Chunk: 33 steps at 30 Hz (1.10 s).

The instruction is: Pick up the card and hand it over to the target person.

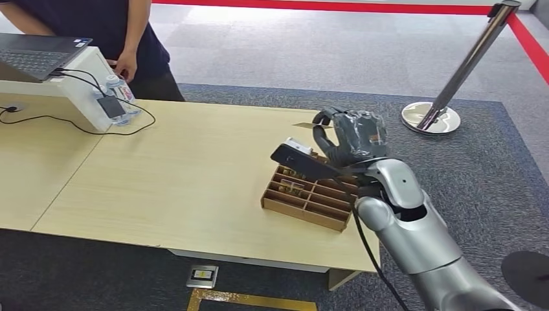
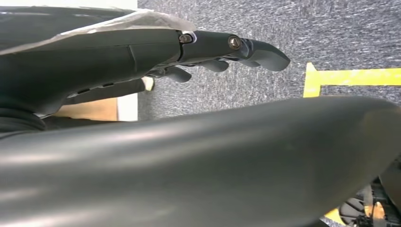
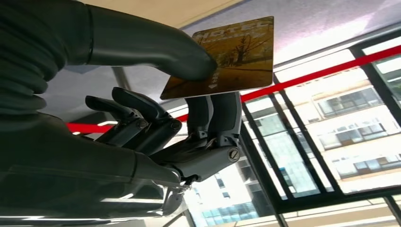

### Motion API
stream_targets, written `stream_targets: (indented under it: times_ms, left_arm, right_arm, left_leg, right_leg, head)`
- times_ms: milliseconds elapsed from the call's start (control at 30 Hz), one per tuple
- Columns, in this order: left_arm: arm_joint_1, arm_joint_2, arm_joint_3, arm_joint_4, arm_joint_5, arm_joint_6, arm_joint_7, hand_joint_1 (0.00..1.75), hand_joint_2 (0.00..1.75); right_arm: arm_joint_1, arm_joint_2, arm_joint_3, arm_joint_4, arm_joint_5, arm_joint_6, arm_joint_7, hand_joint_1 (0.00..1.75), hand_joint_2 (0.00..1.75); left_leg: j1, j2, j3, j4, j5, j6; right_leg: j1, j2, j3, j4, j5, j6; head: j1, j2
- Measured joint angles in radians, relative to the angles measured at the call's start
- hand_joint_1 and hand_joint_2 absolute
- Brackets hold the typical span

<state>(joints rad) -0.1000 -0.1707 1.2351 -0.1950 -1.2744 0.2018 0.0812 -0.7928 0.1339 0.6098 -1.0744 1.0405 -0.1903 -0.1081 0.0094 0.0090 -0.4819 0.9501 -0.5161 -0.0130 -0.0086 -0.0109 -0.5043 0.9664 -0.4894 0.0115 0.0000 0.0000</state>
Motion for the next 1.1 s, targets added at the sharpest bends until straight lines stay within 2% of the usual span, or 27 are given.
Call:
stream_targets:
  times_ms: [567, 733, 1100]
  left_arm:
    - [-0.003, 0.002, 0.002, 0.000, 0.002, 0.009, 0.019, 0.00, 0.00]
    - [-0.003, 0.003, 0.001, 0.001, 0.002, 0.010, 0.013, 0.00, 0.00]
    - [-0.004, 0.008, -0.008, 0.000, -0.007, 0.012, 0.021, 0.00, 0.00]
  right_arm:
    - [-0.149, 0.156, 0.043, 0.196, 0.013, -0.054, -0.015, 1.75, 1.75]
    - [-0.164, 0.169, 0.053, 0.239, -0.001, -0.068, -0.025, 1.75, 1.75]
    - [-0.168, 0.158, 0.055, 0.257, -0.031, -0.079, -0.032, 1.75, 1.75]
  left_leg:
    - [0.000, -0.004, 0.001, -0.001, 0.001, -0.001]
    - [0.001, -0.005, 0.002, -0.001, 0.001, -0.001]
    - [0.001, -0.006, 0.001, -0.001, 0.001, 0.000]
  right_leg:
    - [0.000, -0.004, 0.002, 0.000, -0.001, 0.000]
    - [0.000, -0.006, 0.003, -0.001, -0.001, 0.000]
    - [0.001, -0.006, 0.003, -0.001, 0.000, -0.001]
  head:
    - [0.000, 0.000]
    - [0.000, 0.000]
    - [0.000, 0.000]
